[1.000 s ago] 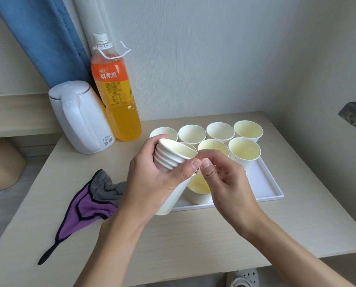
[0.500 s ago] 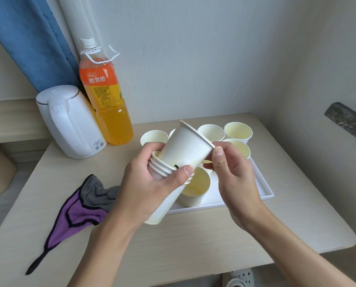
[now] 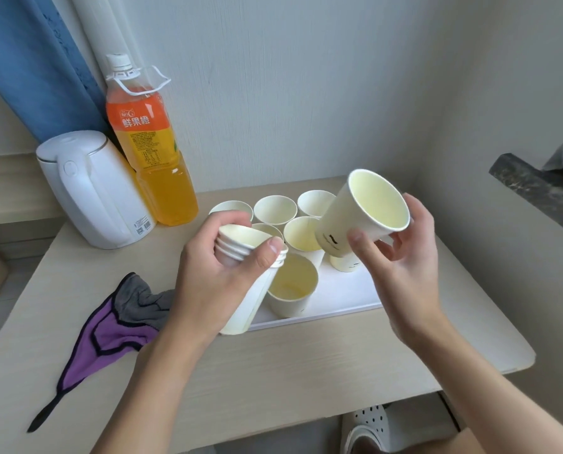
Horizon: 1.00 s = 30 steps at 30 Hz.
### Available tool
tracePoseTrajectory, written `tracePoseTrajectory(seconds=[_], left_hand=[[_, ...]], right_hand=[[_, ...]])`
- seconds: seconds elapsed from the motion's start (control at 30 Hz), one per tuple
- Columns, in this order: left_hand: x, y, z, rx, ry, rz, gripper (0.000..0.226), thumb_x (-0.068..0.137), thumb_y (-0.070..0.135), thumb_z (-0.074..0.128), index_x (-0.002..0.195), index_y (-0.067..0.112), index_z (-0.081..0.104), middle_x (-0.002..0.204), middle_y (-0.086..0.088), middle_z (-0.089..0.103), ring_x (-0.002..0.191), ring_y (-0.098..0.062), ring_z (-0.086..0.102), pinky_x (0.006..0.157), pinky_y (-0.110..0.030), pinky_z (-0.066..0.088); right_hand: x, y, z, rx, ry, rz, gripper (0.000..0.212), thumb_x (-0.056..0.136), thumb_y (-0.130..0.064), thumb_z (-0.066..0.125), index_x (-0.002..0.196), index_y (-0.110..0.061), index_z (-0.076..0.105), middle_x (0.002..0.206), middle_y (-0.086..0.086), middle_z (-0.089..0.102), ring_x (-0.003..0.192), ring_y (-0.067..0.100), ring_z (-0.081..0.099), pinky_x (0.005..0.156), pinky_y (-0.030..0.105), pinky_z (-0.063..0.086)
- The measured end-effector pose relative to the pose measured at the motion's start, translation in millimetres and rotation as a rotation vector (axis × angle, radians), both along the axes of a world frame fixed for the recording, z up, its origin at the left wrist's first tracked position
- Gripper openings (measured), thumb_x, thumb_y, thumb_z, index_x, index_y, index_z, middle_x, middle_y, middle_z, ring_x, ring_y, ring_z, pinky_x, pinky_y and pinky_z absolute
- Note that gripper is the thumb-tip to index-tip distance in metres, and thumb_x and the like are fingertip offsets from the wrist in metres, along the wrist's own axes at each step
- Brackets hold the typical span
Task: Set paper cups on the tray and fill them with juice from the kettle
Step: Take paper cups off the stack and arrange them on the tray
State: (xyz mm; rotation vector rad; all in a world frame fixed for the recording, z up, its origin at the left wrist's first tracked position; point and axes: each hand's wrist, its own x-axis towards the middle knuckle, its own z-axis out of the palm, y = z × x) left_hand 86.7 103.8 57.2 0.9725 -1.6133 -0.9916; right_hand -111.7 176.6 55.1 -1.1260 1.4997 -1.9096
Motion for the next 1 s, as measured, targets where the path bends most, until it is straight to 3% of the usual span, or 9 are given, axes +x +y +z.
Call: tracePoseTrajectory(seconds=[0.2, 0.4, 0.57, 0.8, 0.9, 1.0], left_hand=[[-1.2, 0.5, -0.8, -0.017, 0.04, 0.013, 0.059, 0.062, 0.061, 0.075, 0.106, 0.022, 0.068, 0.089, 0.032, 0.07, 0.084, 0.012, 0.064, 0.072, -0.004, 0.045], [-5.9, -0.5, -2.2, -0.022, 0.05, -0.003, 0.056, 0.064, 0.059, 0.075, 0.105, 0.022, 0.066, 0.088, 0.032, 0.071, 0.083, 0.013, 0.064, 0.071, -0.003, 0.045], [-9.6, -1.2, -4.4, -0.018, 0.048, -0.007, 0.055, 0.065, 0.059, 0.075, 0.104, 0.021, 0.067, 0.086, 0.028, 0.071, 0.08, 0.012, 0.064, 0.07, -0.004, 0.045], [-9.4, -2.0, -6.7, -0.024, 0.026, -0.001, 0.052, 0.066, 0.059, 0.074, 0.103, 0.024, 0.066, 0.087, 0.031, 0.07, 0.082, 0.011, 0.064, 0.071, -0.004, 0.045], [-9.5, -2.0, -7.2, -0.022, 0.032, 0.001, 0.053, 0.066, 0.06, 0.074, 0.104, 0.023, 0.067, 0.088, 0.021, 0.071, 0.082, 0.011, 0.064, 0.071, -0.004, 0.044], [-10.0, -2.6, -7.5, -0.017, 0.024, 0.0, 0.055, 0.066, 0.06, 0.074, 0.105, 0.023, 0.067, 0.094, 0.015, 0.07, 0.084, 0.011, 0.064, 0.072, -0.004, 0.045]], right_hand=[[-19.9, 13.0, -22.5, 0.187, 0.141, -0.05, 0.064, 0.078, -0.02, 0.077, 0.128, -0.028, 0.039, 0.118, -0.024, 0.05, 0.114, 0.009, 0.058, 0.093, 0.03, 0.05], [-19.0, 11.1, -47.9, 0.466, 0.276, 0.047, 0.059, 0.076, -0.02, 0.079, 0.117, -0.029, 0.037, 0.109, -0.02, 0.051, 0.102, 0.004, 0.056, 0.09, 0.03, 0.052], [-16.0, 1.8, -58.6, 0.522, 0.356, 0.032, 0.061, 0.076, -0.019, 0.078, 0.119, -0.028, 0.036, 0.107, -0.023, 0.046, 0.106, 0.009, 0.052, 0.091, 0.03, 0.05], [-20.9, -3.6, -70.4, 0.607, 0.375, 0.067, 0.069, 0.077, -0.024, 0.079, 0.13, -0.022, 0.035, 0.12, -0.008, 0.05, 0.112, 0.016, 0.051, 0.093, 0.033, 0.047], [-19.4, -4.1, -70.7, 0.61, 0.36, 0.072, 0.082, 0.075, -0.026, 0.08, 0.139, -0.025, 0.029, 0.125, -0.007, 0.051, 0.112, 0.019, 0.051, 0.091, 0.034, 0.048], [-18.3, -4.8, -68.9, 0.581, 0.385, 0.073, 0.076, 0.078, -0.026, 0.079, 0.137, -0.029, 0.031, 0.124, -0.01, 0.051, 0.112, 0.017, 0.05, 0.089, 0.03, 0.045]])
